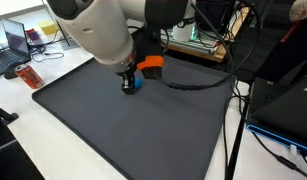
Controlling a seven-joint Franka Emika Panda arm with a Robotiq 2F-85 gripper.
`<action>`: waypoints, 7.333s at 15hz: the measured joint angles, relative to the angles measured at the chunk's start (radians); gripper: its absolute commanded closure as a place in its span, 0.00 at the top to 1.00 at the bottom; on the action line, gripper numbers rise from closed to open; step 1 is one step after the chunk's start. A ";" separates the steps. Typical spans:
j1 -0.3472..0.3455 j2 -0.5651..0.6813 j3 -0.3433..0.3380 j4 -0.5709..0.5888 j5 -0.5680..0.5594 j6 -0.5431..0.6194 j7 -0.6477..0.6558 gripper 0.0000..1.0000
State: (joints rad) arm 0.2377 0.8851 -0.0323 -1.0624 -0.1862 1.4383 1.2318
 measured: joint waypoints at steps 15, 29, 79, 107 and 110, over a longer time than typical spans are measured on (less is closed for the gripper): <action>-0.143 -0.169 0.003 -0.068 0.123 0.001 -0.605 1.00; -0.306 -0.403 0.003 -0.417 0.243 0.193 -1.206 1.00; -0.301 -0.879 0.108 -1.537 0.972 1.431 -2.235 1.00; -0.085 -0.687 0.175 -1.636 0.930 1.865 -1.583 1.00; -0.047 -0.686 0.119 -1.636 0.921 1.852 -1.568 1.00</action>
State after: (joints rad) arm 0.1912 0.1987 0.0869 -2.6989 0.7351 3.2901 -0.3364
